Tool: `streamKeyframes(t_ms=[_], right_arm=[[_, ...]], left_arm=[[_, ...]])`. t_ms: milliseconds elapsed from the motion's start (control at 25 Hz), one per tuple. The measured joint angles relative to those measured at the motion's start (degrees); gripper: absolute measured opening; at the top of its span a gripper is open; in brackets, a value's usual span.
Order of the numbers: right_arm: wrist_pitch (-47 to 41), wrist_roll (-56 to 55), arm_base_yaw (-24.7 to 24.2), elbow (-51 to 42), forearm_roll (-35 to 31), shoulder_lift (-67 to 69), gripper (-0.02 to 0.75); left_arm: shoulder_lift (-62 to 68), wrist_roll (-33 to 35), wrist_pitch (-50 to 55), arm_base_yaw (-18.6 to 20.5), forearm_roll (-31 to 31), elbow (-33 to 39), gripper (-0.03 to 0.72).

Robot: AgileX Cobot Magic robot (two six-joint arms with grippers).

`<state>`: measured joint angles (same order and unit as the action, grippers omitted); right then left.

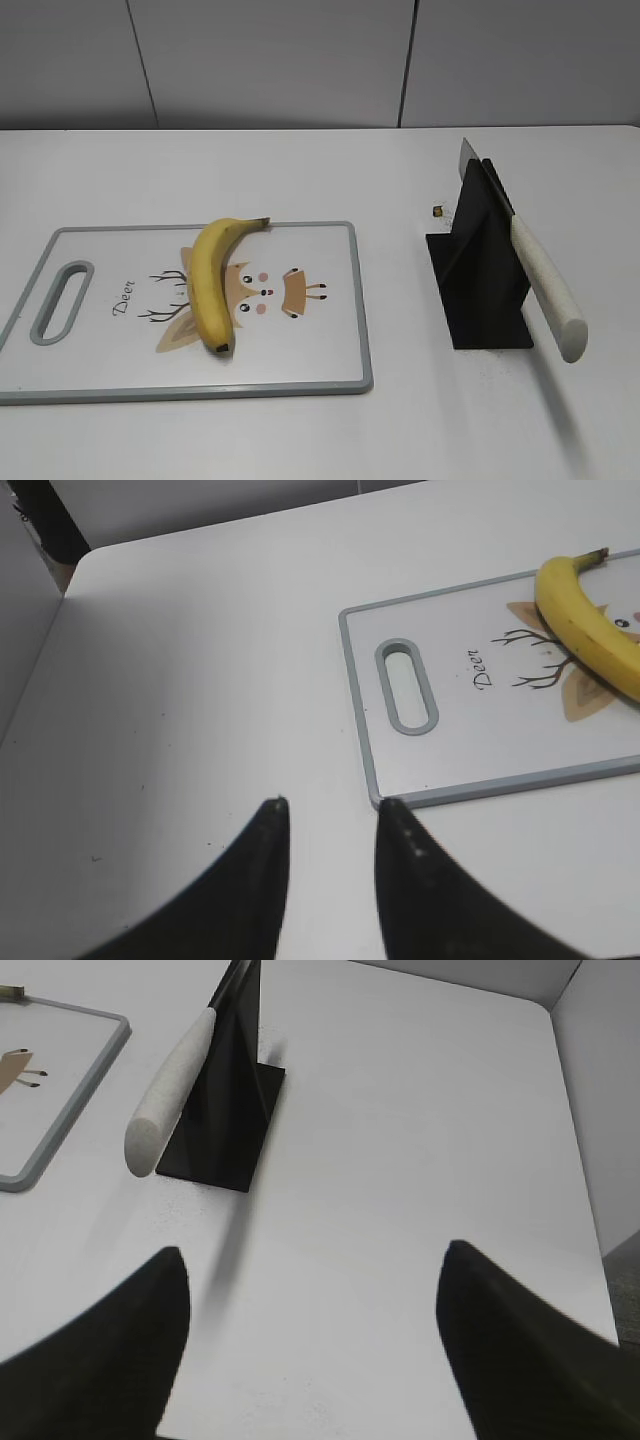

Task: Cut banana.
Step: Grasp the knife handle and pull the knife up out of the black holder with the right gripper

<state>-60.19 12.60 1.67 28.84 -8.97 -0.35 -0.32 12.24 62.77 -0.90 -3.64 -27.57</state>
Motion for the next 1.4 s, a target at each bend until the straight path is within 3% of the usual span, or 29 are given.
streamKeyframes(t_ms=[280,1400], right_arm=[[0.00,0.00,0.00,0.00,0.00,0.00,0.584],[0.00,-0.06,0.00,0.00,0.00,0.00,0.583]], left_arm=[[0.00,0.00,0.00,0.00,0.00,0.00,0.237],[0.00,0.00,0.00,0.00,0.00,0.00,0.235]])
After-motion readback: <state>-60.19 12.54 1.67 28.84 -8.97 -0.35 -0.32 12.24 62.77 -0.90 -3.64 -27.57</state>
